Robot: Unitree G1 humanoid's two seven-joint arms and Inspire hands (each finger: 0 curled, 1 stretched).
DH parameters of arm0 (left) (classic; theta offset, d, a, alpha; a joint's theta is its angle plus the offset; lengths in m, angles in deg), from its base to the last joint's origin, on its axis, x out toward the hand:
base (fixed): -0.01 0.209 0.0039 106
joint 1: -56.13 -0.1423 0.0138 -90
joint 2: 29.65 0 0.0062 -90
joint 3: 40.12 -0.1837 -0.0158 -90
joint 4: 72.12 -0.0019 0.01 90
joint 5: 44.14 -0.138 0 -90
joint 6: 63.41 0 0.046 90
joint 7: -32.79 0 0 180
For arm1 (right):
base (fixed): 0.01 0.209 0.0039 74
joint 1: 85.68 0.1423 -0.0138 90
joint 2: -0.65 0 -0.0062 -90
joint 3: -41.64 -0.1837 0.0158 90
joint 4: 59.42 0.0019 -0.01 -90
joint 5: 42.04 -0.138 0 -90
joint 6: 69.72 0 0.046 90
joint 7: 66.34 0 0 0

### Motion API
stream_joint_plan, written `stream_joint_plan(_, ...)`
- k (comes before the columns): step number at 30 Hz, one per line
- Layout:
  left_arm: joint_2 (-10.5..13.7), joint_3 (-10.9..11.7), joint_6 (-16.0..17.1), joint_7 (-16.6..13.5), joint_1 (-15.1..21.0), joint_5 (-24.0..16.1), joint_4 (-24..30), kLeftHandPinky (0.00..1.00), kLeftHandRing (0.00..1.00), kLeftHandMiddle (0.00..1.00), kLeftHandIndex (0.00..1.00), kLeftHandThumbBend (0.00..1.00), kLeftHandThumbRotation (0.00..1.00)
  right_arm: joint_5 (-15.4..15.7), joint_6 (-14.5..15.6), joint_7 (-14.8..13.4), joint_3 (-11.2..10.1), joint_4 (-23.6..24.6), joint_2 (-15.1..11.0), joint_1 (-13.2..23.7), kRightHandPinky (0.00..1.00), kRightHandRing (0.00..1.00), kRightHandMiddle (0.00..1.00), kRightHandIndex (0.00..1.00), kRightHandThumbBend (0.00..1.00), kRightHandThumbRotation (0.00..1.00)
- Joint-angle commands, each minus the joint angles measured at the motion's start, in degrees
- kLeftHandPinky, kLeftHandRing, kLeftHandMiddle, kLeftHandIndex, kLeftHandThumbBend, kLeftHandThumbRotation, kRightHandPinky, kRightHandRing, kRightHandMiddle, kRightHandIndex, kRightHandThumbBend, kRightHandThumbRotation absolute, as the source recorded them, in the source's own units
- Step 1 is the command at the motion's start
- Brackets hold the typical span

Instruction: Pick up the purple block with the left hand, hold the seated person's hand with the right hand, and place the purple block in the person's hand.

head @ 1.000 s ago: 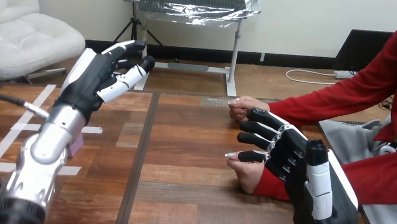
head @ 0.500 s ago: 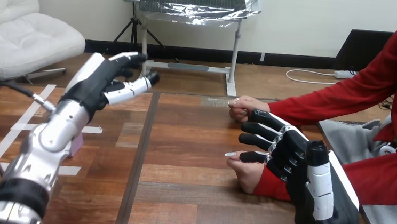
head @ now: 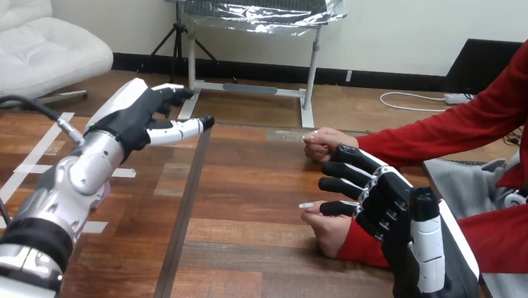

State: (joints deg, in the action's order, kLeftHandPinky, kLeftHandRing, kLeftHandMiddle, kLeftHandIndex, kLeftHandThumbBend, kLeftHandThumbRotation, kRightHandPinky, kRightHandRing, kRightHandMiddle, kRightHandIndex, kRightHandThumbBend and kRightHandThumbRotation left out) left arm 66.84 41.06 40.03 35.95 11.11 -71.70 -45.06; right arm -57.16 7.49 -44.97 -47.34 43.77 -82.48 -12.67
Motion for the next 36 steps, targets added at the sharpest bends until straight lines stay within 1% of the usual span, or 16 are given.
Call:
stream_joint_plan(1,2.93,-2.71,-0.65,-3.5,8.36,-2.75,-2.41,0.79,0.87,0.87,0.86,0.63,0.63,-0.34,-2.33,0.56,-1.06,0.89,-0.21,4.53,0.67,0.78,0.79,0.81,0.85,1.0)
stream_joint_plan(7,2.93,-4.11,-2.45,-5.13,9.46,-4.5,-4.26,0.78,0.87,0.87,0.86,0.64,0.62,-0.69,-2.1,0.97,-1.02,0.92,-0.29,4.53,0.68,0.78,0.79,0.82,0.85,1.0)
stream_joint_plan(15,2.73,-5.01,-4.81,-6.88,10.28,-5.13,-6.24,0.76,0.85,0.85,0.85,0.67,0.58,-0.7,-2.17,1.32,-1.04,0.89,-0.12,4.52,0.69,0.79,0.8,0.82,0.84,1.0)
stream_joint_plan(27,3.11,-4.99,-5.1,-7.94,9.97,-4.35,-8.64,0.77,0.84,0.83,0.83,0.67,0.47,-0.33,-2.69,1.18,-0.93,0.61,0.14,4.48,0.68,0.78,0.79,0.81,0.84,1.0)
stream_joint_plan(34,3.22,-5.14,-6.2,-8.58,9.73,-4.38,-9.32,0.77,0.83,0.84,0.83,0.67,0.44,-0.67,-2.73,1.44,-0.99,0.31,0.1,4.72,0.68,0.78,0.79,0.81,0.84,1.0)
stream_joint_plan(36,3.46,-5.1,-7.5,-8.38,9.61,-4.31,-10.04,0.77,0.84,0.84,0.84,0.67,0.44,-0.45,-2.93,1.24,-1.1,0.21,0.24,4.79,0.68,0.78,0.79,0.81,0.84,1.0)
